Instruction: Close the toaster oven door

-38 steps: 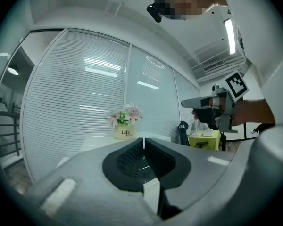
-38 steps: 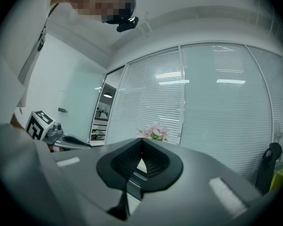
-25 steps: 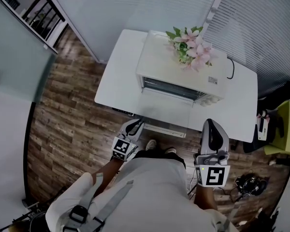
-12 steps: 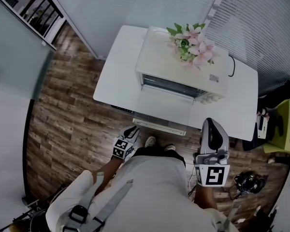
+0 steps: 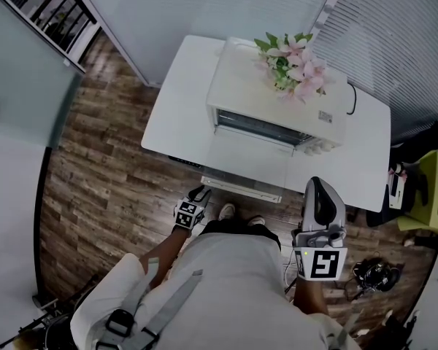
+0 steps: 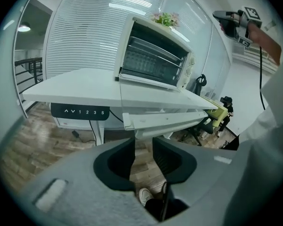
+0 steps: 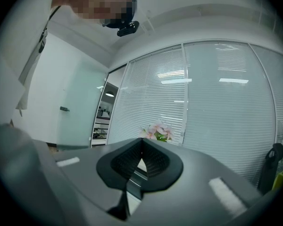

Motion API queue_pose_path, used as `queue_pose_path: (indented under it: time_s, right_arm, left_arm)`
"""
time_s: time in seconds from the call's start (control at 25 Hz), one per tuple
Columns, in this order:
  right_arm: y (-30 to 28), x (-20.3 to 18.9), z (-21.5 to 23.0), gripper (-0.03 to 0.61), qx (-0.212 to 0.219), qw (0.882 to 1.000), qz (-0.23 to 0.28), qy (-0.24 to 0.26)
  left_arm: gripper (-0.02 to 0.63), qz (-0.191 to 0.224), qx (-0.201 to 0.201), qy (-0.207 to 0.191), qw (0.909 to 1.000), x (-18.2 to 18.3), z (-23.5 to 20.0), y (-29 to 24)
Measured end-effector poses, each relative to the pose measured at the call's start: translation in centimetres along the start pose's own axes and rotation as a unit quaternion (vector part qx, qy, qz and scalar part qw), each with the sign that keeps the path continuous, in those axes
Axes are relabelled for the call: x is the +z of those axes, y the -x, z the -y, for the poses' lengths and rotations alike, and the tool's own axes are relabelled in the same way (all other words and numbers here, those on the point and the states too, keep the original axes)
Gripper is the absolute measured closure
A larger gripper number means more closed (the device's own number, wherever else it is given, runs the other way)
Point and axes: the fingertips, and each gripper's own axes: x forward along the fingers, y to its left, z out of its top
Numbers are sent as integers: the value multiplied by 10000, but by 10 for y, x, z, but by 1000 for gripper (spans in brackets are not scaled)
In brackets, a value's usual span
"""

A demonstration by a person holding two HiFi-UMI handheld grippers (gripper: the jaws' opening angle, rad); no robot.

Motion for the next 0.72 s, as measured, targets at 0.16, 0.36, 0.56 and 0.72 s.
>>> queue_pose_path:
  time_s: [0.16,0.36,0.56,0.72]
  right_arm:
    - [0,-2,-1,572,13,10000,-37,-14]
    - [3,-3,-2,572,-8,10000,-54,-3]
    - [4,-3,-3,572,-12,10000,-28,-13]
    - [5,-1,-3,572,-19,10000,-15,-21]
  left_arm:
    - [476,-67,66,-62,9999,-5,-8,-9]
    - [472,74,24,-103,9999,5,-7,-9]
    - [477,190,-16,84,9998,14,-3,-5]
    - [479,271,7,128,9996,17,-1,-1]
